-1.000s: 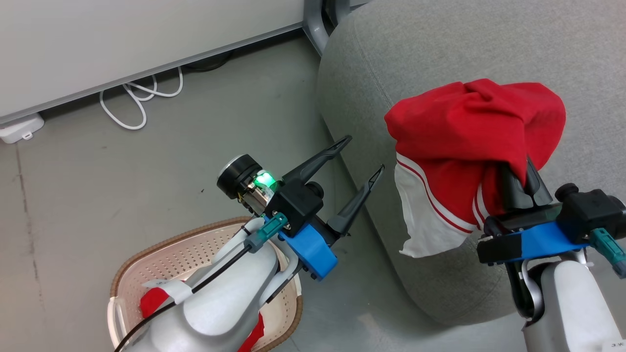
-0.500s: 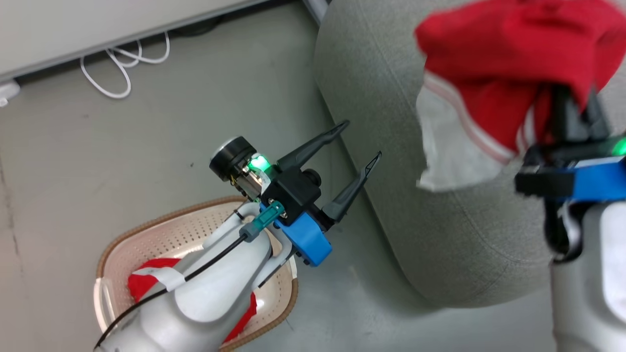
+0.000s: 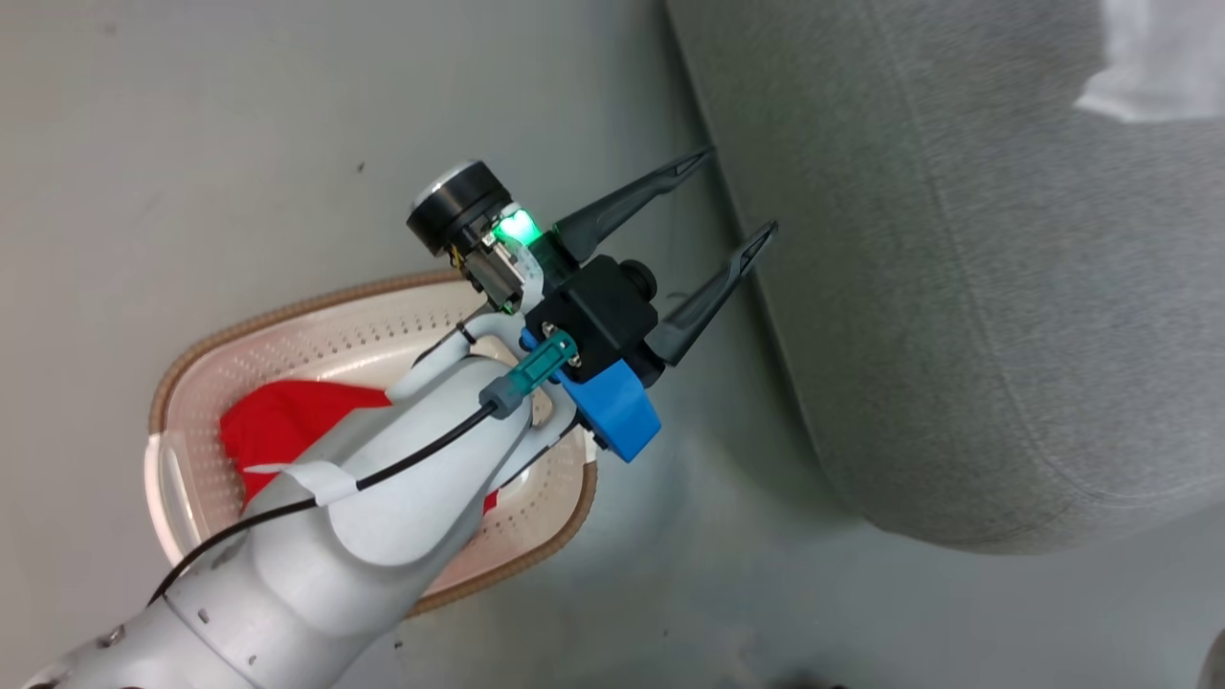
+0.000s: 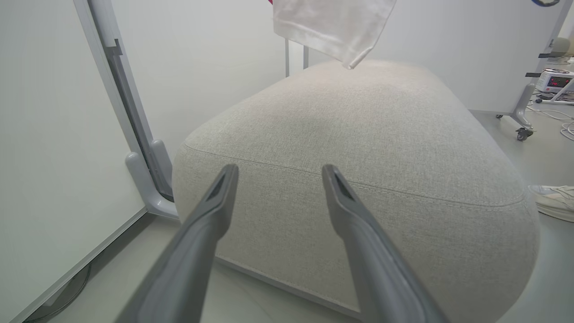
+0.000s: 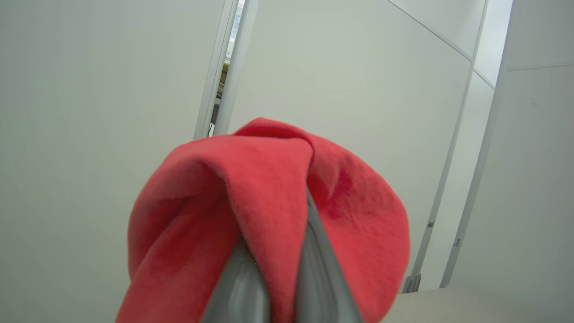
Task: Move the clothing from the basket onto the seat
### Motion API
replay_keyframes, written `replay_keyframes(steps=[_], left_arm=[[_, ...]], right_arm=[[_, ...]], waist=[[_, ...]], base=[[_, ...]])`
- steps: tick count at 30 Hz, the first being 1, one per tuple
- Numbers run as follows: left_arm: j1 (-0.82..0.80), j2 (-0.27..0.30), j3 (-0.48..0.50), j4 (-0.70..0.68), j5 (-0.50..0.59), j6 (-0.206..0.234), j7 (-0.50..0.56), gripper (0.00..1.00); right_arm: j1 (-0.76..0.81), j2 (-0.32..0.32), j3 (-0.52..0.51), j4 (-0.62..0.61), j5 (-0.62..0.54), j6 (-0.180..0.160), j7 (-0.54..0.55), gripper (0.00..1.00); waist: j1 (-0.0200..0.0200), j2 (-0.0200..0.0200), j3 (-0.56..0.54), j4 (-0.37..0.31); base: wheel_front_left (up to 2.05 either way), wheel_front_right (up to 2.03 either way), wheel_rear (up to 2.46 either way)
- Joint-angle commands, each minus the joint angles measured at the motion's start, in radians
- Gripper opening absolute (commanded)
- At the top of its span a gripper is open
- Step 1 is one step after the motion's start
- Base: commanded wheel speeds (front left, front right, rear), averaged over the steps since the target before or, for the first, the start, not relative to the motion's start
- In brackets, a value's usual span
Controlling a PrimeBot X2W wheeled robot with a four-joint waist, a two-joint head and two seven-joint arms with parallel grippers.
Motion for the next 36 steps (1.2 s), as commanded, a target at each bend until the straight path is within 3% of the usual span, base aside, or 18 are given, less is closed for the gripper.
replay_keyframes(steps=[1,13,25,27,28,36], left_arm=[[-0.024,0.007,-0.003,-0.004,0.005,-0.001,0.0,1.0],[-0.076,0.017,-0.013,-0.03,0.019,0.0,-0.003,1.0],[-0.085,0.016,-0.02,-0.034,0.013,0.006,-0.008,1.0],[-0.083,0.015,-0.019,-0.03,0.011,0.007,-0.008,1.0],[-0.079,0.014,-0.019,-0.028,0.009,0.009,-0.009,1.0],[-0.019,-0.01,0.001,-0.018,-0.012,0.025,-0.013,1.0]], right_arm=[[-0.026,-0.017,-0.014,0.016,-0.002,0.0,-0.004,0.0],[-0.114,-0.098,-0.121,0.339,-0.019,0.0,-0.004,0.0],[-0.053,-0.07,-0.146,0.58,-0.032,0.0,-0.003,0.02],[-0.047,-0.066,-0.146,0.586,-0.028,0.0,-0.003,0.75],[-0.044,-0.065,-0.143,0.583,-0.027,0.0,-0.003,1.0],[0.095,-0.055,-0.091,0.489,-0.029,0.0,-0.003,1.0]], waist=[[-0.0001,0.0,0.052,0.029],[-0.0001,0.0,0.145,0.05],[-0.0001,0.0,0.152,0.067],[-0.0001,0.0,0.143,0.068],[-0.0001,0.0,0.136,0.068],[-0.0001,0.0,0.024,0.075]], base=[[0.0,0.0,0.0],[0.0,0.0,0.0],[0.0,0.0,0.0],[0.0,0.0,0.0],[0.0,0.0,0.0],[0.0,0.0,0.0]])
